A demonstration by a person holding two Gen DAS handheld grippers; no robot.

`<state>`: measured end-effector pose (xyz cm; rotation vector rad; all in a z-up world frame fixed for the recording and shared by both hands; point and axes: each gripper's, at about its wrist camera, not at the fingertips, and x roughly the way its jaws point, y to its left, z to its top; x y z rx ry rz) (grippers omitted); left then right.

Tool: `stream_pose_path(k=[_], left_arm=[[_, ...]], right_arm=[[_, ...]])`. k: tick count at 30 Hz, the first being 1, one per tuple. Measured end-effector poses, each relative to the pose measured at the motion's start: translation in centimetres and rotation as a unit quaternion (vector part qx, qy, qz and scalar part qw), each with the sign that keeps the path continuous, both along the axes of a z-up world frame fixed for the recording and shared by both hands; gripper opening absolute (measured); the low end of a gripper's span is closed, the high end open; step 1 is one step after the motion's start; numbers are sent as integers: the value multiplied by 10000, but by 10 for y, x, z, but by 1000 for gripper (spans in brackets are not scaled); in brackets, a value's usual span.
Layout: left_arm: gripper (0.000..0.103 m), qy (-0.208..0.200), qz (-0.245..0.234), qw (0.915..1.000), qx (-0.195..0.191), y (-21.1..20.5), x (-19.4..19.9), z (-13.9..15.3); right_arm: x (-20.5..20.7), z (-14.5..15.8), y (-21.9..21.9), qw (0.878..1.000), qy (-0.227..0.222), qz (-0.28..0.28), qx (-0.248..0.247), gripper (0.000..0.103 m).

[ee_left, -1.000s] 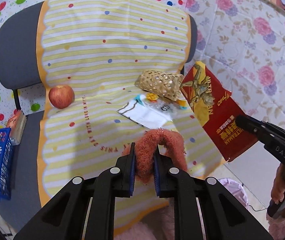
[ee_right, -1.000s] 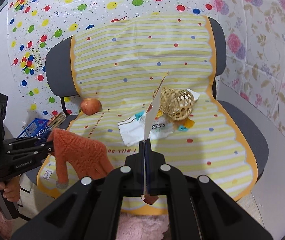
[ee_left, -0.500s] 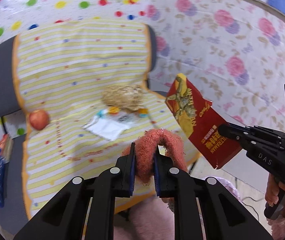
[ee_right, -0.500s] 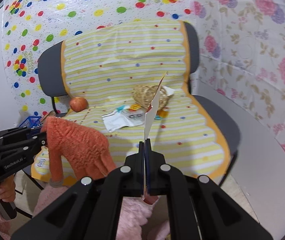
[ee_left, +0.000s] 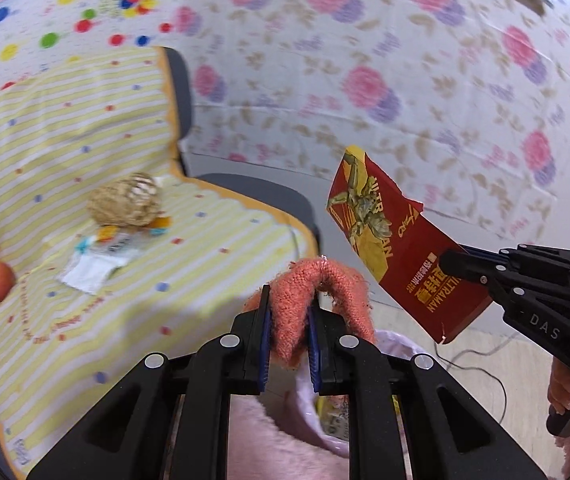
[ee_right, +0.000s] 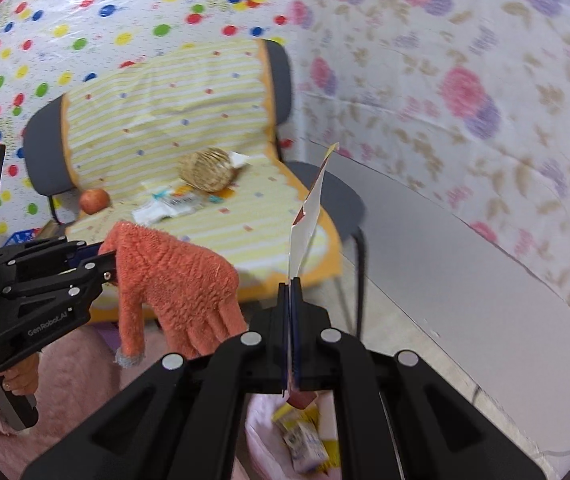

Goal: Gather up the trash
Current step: 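Carry glove and red box over the wastebasket and open both tools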

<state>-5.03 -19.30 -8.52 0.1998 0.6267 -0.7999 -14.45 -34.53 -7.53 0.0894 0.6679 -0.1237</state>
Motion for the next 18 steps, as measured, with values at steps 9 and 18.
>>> stream_pose_path(k=[9, 18], left_arm=[[17, 328, -633, 9967, 389, -47, -30, -47], [23, 692, -778, 9902, 930, -80, -28, -83]], right_arm=[[-52, -44, -22, 9968, 515, -551, 247, 2], [-59, -77, -42, 9913, 888, -752, 608, 2]])
